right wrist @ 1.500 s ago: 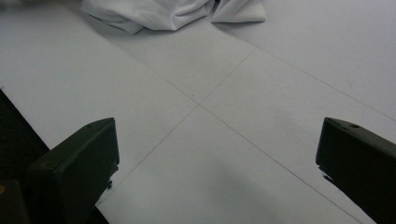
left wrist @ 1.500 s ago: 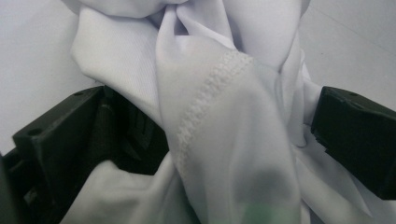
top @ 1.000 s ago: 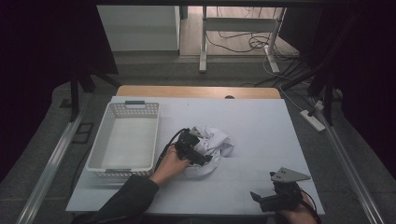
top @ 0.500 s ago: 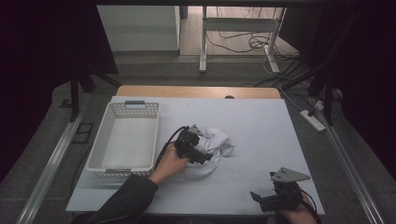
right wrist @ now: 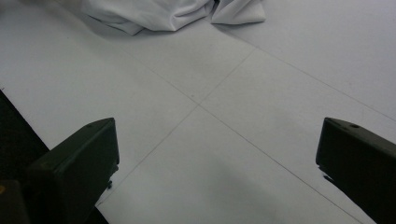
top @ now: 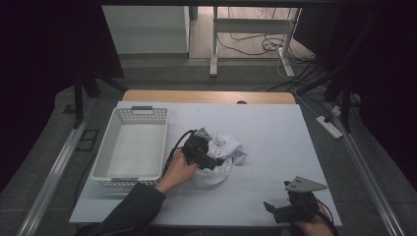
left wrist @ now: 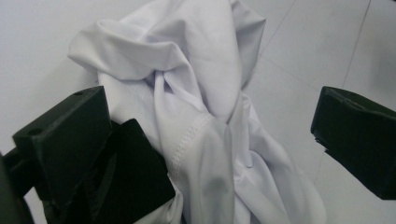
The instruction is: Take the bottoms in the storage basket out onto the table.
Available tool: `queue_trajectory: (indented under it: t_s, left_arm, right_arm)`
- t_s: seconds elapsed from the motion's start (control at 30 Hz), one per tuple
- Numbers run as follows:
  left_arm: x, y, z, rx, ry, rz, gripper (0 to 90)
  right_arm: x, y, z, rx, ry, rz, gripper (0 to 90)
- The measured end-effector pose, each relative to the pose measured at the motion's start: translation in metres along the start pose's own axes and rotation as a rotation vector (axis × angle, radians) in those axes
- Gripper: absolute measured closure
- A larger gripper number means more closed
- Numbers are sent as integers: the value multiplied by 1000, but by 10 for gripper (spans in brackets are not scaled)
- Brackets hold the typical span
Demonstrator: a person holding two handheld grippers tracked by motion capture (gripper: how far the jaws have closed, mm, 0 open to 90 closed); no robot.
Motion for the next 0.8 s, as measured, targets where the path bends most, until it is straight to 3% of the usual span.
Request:
queue_trajectory:
  t_s: [0.63,0.8]
  left_arm:
    - [8,8,-17,16,10,56,0]
    - [9,7,-24,19,20,55,0]
  right_arm:
    - [0,0,-1,-1,4,2,0]
    - [0,0,-1,-1,3,2,0]
Point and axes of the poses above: each handheld gripper's, and its own axes: z roughly forward along the jaws, x roughly out of its top, y roughly to its right, the point moved 8 cm from there along z, roughly forward along the jaws, and after that the axes turned 1 degree about -y, right-handed, at the moved point
